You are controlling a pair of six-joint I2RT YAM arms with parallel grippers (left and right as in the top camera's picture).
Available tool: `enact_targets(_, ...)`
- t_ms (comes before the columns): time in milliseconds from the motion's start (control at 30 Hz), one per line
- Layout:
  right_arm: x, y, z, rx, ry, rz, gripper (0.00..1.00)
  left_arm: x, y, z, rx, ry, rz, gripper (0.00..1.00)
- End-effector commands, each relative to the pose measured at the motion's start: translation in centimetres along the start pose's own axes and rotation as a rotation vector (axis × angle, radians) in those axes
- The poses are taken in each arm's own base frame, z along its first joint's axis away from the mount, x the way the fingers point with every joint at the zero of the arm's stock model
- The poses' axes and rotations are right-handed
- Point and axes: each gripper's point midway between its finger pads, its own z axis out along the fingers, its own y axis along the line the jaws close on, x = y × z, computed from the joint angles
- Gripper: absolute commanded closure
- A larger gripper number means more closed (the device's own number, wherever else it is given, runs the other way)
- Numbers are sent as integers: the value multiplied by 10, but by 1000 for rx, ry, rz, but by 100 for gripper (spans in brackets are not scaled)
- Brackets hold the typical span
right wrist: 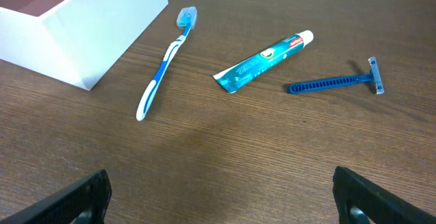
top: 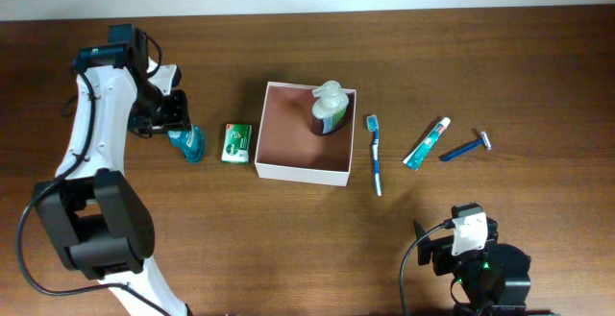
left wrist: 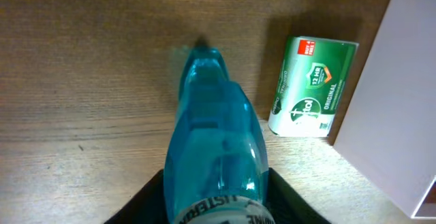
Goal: Pack container
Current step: 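Grasp the teal mouthwash bottle with the left gripper, then place the mouthwash bottle into the box beside the soap bottle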
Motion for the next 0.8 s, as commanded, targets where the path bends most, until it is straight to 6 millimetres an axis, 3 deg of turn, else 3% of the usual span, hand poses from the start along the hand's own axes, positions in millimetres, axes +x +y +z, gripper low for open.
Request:
enact_targets(0, 0, 1, 0, -5, -5, -3, 1, 0, -3, -4, 6, -12, 14, 68)
enact_targets(100, 0, 1, 0, -5, -5, -4, 1, 1, -4, -4, 8, -6, 4, 85)
enact_targets(200, 0, 1, 0, -5, -5, -3, 1, 0, -9, -10, 7, -15, 6, 89)
enact_targets(367, 0, 1, 0, -5, -5, -3, 1, -7, -29, -51, 7, -71, 46, 99)
enact_targets(533, 0, 1, 0, -5, -5, -3, 1, -11, -78, -112, 6, -191, 146, 99)
enact_targets(600, 0, 1, 0, -5, -5, -4, 1, -12, -96, -127, -41, -242, 168, 99)
enact_targets(667, 0, 1, 0, -5, -5, -3, 1, -13, -118, -133, -79, -285, 205, 99)
enact_targets(767, 0, 1, 0, -5, -5, -4, 1, -14, -159, -126, -55, -310, 276, 99)
